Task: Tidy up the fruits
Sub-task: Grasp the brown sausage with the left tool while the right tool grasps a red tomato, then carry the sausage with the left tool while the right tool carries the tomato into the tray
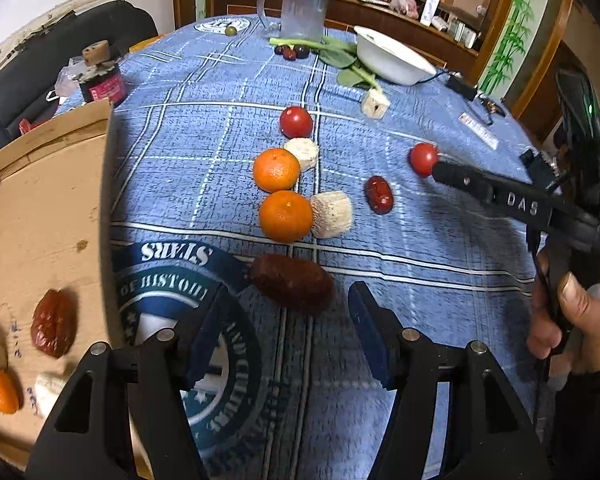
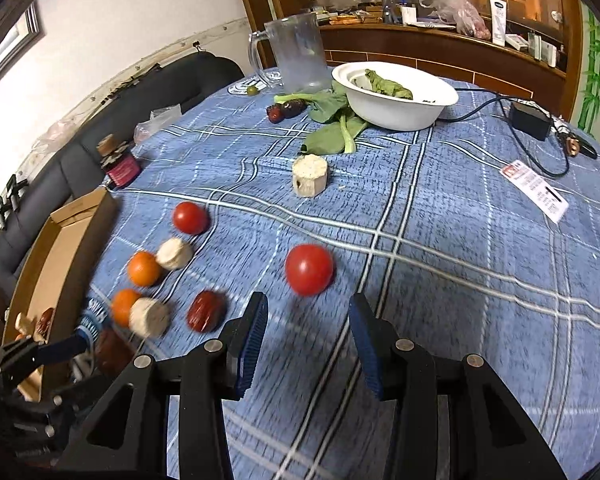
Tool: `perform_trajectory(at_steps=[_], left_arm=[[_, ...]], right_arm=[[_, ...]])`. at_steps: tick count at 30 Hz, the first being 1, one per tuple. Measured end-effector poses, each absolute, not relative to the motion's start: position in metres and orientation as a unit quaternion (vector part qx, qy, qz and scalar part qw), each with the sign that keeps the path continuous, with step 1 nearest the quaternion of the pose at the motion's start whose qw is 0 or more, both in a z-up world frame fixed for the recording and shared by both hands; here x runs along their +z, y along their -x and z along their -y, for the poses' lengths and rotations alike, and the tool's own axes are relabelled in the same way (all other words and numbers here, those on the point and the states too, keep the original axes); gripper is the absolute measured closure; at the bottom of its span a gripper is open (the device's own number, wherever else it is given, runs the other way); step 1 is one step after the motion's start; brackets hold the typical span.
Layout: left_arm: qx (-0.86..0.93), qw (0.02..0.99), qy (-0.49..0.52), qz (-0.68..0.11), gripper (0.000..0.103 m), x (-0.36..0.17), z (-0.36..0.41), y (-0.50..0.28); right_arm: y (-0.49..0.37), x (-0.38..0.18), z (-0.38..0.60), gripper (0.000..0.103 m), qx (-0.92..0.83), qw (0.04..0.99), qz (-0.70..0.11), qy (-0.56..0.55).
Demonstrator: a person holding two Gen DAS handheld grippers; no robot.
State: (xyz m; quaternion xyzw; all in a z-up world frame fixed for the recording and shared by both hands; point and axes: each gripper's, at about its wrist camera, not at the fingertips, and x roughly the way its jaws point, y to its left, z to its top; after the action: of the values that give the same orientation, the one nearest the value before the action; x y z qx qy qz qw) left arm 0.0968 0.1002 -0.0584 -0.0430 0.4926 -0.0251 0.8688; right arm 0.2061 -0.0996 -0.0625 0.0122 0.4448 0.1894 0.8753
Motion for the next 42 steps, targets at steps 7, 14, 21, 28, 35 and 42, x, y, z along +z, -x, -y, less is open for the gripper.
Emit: perform_trajectory(at_steps=[7, 14, 21, 28, 35, 42], left_arm=[[-0.011, 0.875, 0.008, -0.484, 0.043, -0.072, -0.091, -0.103], [-0.030, 0.879, 0.033, -0.475, 0.057, -0.067, -0.101, -0.101], [-0.026, 0.884, 0.027, -0.465, 0.057, -0.055, -0.104, -0.089], [-0.005, 0.891, 0.024, -0.453, 0.057, -0.045, -0.114, -0.075], [0.012, 0.901, 0.032, -0.433, 0.057, -0.033, -0.130, -0.061], [0.033, 0.908, 0.044, -0.416, 0.057, -0.023, -0.153, -0.048]], right_arm=[[-0.227, -0.077, 0.088, 0.065, 0.182, 0.878, -0.442, 0.005], [-0.212, -0.067, 0.087, 0.073, 0.192, 0.880, -0.433, 0.010], [-0.176, -0.043, 0.084, 0.073, 0.221, 0.882, -0.416, -0.005], [-0.139, -0.024, 0.069, 0.073, 0.253, 0.880, -0.402, -0.016], [-0.118, -0.013, 0.051, 0.073, 0.272, 0.878, -0.394, -0.011], [-0.105, -0.004, 0.031, 0.074, 0.292, 0.876, -0.385, 0.002]])
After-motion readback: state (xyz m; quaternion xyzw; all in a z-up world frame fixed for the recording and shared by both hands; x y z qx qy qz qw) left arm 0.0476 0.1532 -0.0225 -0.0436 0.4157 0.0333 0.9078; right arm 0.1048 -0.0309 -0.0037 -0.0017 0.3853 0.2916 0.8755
